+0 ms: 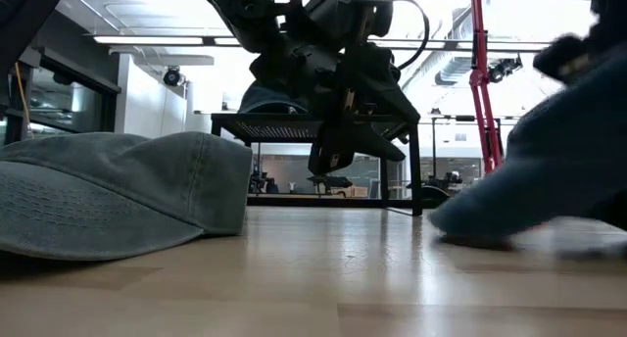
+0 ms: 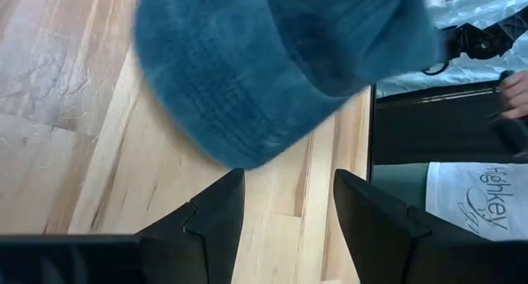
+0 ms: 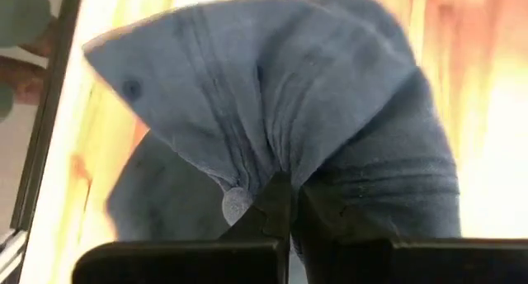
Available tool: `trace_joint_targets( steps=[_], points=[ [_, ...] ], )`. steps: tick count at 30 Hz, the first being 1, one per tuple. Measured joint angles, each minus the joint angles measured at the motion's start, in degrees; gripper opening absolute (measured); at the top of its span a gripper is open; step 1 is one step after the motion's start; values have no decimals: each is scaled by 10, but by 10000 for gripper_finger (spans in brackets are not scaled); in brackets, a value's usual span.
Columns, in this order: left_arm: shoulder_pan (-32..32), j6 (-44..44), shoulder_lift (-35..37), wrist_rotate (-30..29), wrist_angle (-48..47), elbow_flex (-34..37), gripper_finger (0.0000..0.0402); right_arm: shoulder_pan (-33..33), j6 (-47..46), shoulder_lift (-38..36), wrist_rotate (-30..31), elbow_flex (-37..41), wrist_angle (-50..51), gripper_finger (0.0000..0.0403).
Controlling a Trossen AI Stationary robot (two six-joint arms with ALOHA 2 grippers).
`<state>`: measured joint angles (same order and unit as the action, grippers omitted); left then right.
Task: Pick & Place hat
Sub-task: Stack the top blue cap on the blue cap on the shelf
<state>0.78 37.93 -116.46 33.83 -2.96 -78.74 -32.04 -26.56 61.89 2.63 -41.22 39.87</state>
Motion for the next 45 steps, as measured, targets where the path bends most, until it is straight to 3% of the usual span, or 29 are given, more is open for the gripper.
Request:
trace_joint_targets(
  steps=[7,19,33,39,45],
  points=[
    [0,0,0,-2,0,0,183,21,-49,0,-7,74,-87,2],
    [0,0,0,-3,-1,0,183,60,-4,0,-11,-3,-70,2],
    [0,-1,0,-2,-2,0,183,85,5,0,-31,9,-77,54],
    [0,-1,0,-2,-2,0,183,85,16,0,-32,9,-76,9],
    [2,-1,0,12,-2,0,183,85,21,0,-20,-5,-56,3]
  ],
)
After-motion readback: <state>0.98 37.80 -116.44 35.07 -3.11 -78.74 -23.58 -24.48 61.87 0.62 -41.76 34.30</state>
